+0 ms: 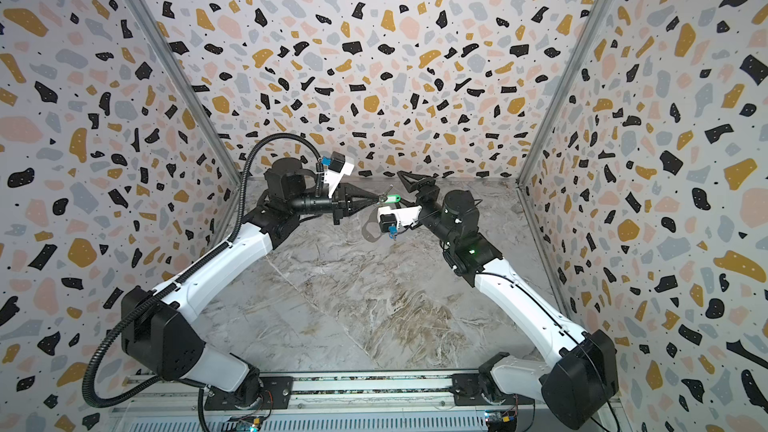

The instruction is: Remove the keys from the keyring

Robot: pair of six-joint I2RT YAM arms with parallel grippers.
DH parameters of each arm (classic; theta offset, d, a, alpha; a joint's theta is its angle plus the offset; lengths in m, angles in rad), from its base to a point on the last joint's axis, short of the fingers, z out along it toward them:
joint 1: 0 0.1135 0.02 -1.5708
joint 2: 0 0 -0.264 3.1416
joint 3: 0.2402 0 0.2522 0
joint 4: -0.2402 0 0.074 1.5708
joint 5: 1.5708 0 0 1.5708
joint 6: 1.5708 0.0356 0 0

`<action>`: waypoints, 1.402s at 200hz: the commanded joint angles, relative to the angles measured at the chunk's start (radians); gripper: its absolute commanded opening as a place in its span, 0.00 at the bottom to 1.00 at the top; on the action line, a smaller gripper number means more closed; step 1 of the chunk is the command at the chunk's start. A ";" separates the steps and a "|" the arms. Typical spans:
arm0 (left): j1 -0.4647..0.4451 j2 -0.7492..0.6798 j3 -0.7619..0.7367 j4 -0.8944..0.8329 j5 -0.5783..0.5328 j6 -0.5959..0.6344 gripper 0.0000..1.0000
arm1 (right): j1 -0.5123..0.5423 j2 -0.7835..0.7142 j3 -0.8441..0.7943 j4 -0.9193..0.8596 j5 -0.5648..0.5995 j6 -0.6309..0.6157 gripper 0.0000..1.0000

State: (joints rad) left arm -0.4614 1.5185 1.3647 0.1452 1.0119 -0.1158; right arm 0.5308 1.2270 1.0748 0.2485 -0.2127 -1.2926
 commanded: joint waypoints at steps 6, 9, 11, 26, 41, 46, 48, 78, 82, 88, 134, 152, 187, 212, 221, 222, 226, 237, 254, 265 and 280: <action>-0.005 -0.033 -0.013 0.077 0.007 0.016 0.00 | -0.034 -0.011 0.051 -0.148 -0.080 0.143 0.80; -0.005 -0.033 -0.013 0.079 0.007 0.015 0.00 | -0.040 -0.012 0.053 -0.155 -0.090 0.149 0.80; -0.005 -0.034 -0.013 0.080 0.007 0.015 0.00 | -0.043 -0.010 0.054 -0.159 -0.095 0.154 0.80; -0.005 -0.034 -0.018 0.080 0.002 0.015 0.00 | -0.077 -0.013 0.055 -0.173 -0.134 0.202 0.79; -0.005 -0.036 -0.019 0.080 -0.001 0.019 0.00 | -0.125 -0.017 0.065 -0.203 -0.208 0.269 0.78; -0.005 -0.035 -0.021 0.081 -0.001 0.019 0.00 | -0.146 -0.018 0.071 -0.220 -0.249 0.294 0.77; -0.005 -0.036 -0.021 0.080 -0.001 0.019 0.00 | -0.155 -0.019 0.072 -0.226 -0.264 0.307 0.76; -0.005 -0.034 -0.020 0.083 -0.002 0.020 0.00 | -0.260 -0.012 0.111 -0.312 -0.521 0.461 0.72; -0.006 -0.034 -0.020 0.084 -0.002 0.021 0.00 | -0.270 -0.007 0.121 -0.329 -0.557 0.469 0.71; -0.005 -0.033 -0.022 0.083 -0.001 0.019 0.00 | -0.282 0.002 0.130 -0.340 -0.598 0.500 0.70; -0.005 -0.033 -0.026 0.077 -0.003 0.025 0.00 | -0.327 0.102 0.242 -0.456 -0.829 0.621 0.58; -0.006 -0.036 -0.025 0.071 -0.006 0.032 0.00 | -0.325 0.137 0.278 -0.485 -0.873 0.652 0.53; -0.005 -0.036 -0.029 0.067 -0.010 0.037 0.00 | -0.312 0.173 0.315 -0.529 -0.908 0.658 0.46; -0.005 -0.036 -0.030 0.068 -0.016 0.042 0.00 | -0.298 0.182 0.318 -0.512 -0.936 0.679 0.44; -0.005 -0.035 -0.030 0.068 -0.017 0.042 0.00 | -0.292 0.185 0.320 -0.495 -0.939 0.703 0.44; -0.005 -0.034 -0.030 0.068 -0.017 0.041 0.00 | -0.291 0.186 0.320 -0.494 -0.940 0.705 0.44; -0.005 -0.034 -0.029 0.068 -0.016 0.042 0.00 | -0.289 0.189 0.321 -0.487 -0.944 0.714 0.44; -0.005 -0.032 -0.029 0.068 -0.016 0.043 0.00 | -0.281 0.196 0.324 -0.467 -0.957 0.740 0.43; -0.007 -0.033 -0.029 0.069 -0.018 0.044 0.00 | -0.268 0.214 0.335 -0.455 -0.975 0.767 0.42; -0.008 -0.033 -0.030 0.070 -0.021 0.044 0.00 | -0.258 0.227 0.349 -0.469 -0.975 0.767 0.41; -0.006 -0.033 -0.031 0.068 -0.022 0.045 0.00 | -0.250 0.239 0.365 -0.479 -0.979 0.774 0.39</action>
State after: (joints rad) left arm -0.4614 1.5124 1.3392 0.1646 0.9859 -0.0883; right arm 0.2649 1.4559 1.3857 -0.2310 -1.1538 -0.5610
